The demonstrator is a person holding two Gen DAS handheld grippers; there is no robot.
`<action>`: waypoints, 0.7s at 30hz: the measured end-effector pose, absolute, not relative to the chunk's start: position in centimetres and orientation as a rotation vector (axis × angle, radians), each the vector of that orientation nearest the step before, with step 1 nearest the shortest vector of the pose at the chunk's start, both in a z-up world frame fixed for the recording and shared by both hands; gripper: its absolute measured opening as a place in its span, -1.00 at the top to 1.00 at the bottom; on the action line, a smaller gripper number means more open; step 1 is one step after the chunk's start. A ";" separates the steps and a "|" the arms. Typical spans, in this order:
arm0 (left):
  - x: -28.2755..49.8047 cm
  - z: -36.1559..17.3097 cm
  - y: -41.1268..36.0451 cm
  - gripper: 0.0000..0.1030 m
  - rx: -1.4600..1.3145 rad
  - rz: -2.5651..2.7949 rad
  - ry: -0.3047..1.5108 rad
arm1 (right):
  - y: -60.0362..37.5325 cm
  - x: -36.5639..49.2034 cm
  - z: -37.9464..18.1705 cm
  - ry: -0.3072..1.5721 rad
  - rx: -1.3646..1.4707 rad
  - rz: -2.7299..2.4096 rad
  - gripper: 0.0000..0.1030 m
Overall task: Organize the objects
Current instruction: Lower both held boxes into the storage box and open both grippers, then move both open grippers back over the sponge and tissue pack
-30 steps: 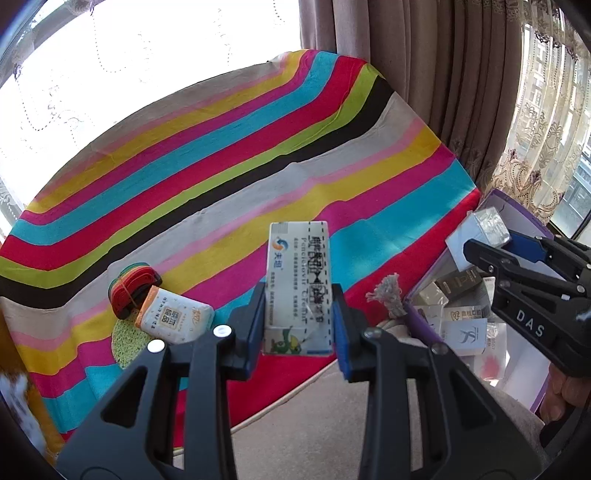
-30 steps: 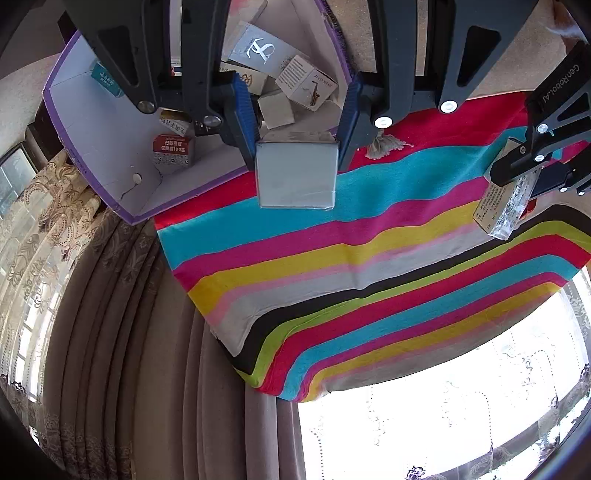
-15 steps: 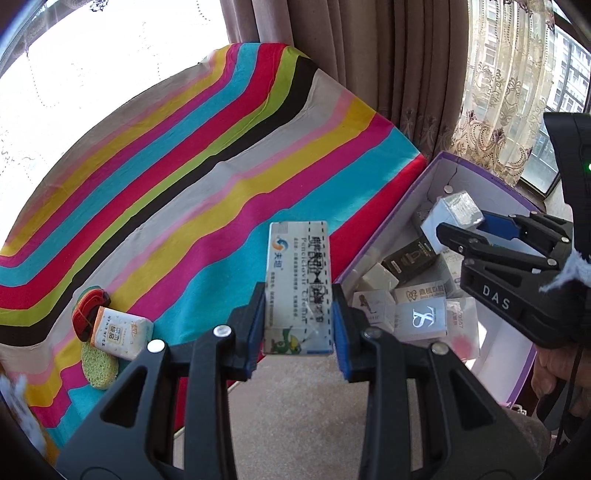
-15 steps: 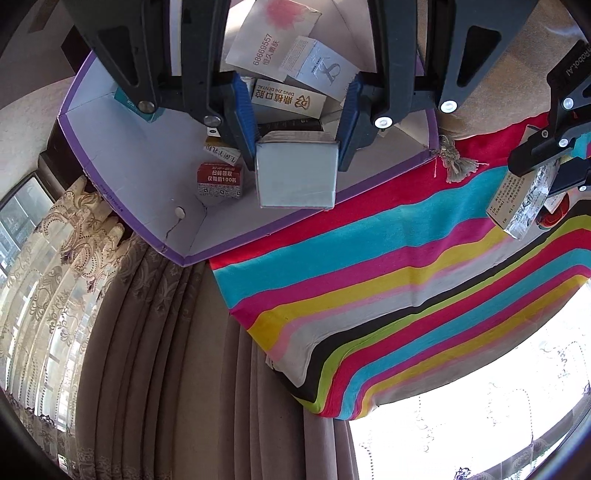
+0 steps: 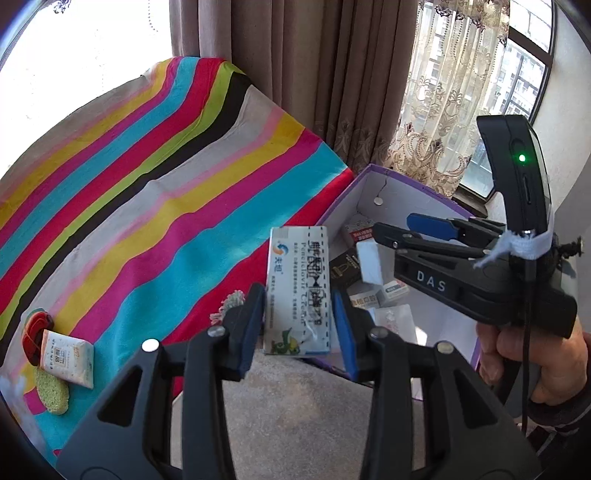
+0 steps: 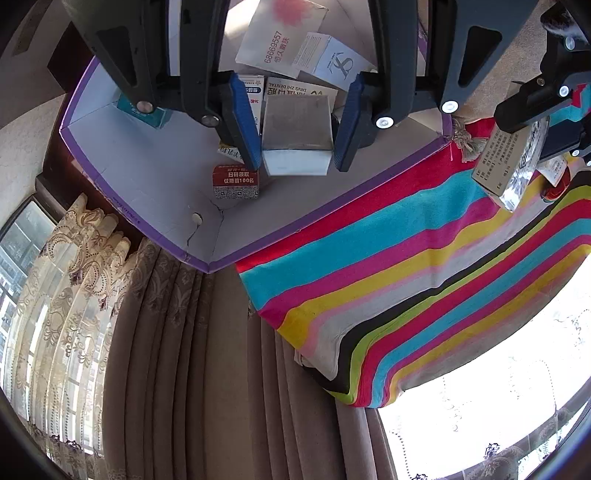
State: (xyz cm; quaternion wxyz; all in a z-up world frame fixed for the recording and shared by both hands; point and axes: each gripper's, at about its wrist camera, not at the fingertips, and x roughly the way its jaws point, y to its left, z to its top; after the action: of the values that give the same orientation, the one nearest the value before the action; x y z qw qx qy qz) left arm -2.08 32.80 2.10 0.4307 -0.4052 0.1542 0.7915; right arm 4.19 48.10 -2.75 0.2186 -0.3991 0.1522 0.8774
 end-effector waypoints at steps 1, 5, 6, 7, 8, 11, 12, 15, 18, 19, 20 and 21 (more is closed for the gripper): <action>-2.3 2.1 32.6 -0.60 -1.025 1.971 0.362 | 48.2 4.3 -2.6 0.423 -1.088 2.423 -0.06; -2.9 2.6 31.5 -0.67 -1.028 1.997 0.280 | 48.2 4.7 -1.5 0.396 -1.019 2.416 -0.42; -3.0 2.7 31.3 -0.67 -1.032 2.023 0.279 | 48.1 4.6 -1.3 0.379 -1.016 2.415 -0.49; -3.0 2.8 31.2 -0.68 -1.039 2.051 0.289 | 47.9 4.5 -1.1 0.361 -1.019 2.416 -0.52; -3.1 2.8 31.0 -0.69 -1.049 2.081 0.301 | 47.7 4.3 -1.0 0.345 -1.025 2.416 -0.53; -3.3 3.0 29.8 -0.69 -1.053 2.095 0.258 | 47.0 4.0 -0.5 0.299 -1.036 2.414 -0.57; -3.4 3.2 29.4 -0.69 -1.054 2.101 0.238 | 46.7 3.9 -0.4 0.282 -1.038 2.415 -0.60; -3.4 3.8 28.1 -0.69 -1.017 2.141 0.203 | 45.6 3.3 0.2 0.219 -1.041 2.411 -0.63; -3.7 4.0 27.1 -0.69 -1.029 2.176 0.222 | 43.6 2.6 0.8 0.136 -1.049 2.432 -0.69; -4.0 4.0 26.6 -0.69 -1.045 2.199 0.232 | 42.8 2.3 0.9 0.106 -1.066 2.442 -0.72; -4.4 3.9 26.1 -0.69 -1.068 2.214 0.238 | 42.0 1.9 1.0 0.077 -1.087 2.453 -0.73; -4.9 3.9 25.5 -0.69 -1.087 2.229 0.226 | 41.2 1.5 1.1 0.051 -1.105 2.468 -0.74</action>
State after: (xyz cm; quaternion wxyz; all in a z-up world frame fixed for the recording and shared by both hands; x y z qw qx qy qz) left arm -4.86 25.46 3.89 0.3201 -0.4134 0.0861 0.8481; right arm 1.53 41.17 1.15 0.2168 -0.3987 0.0183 0.8909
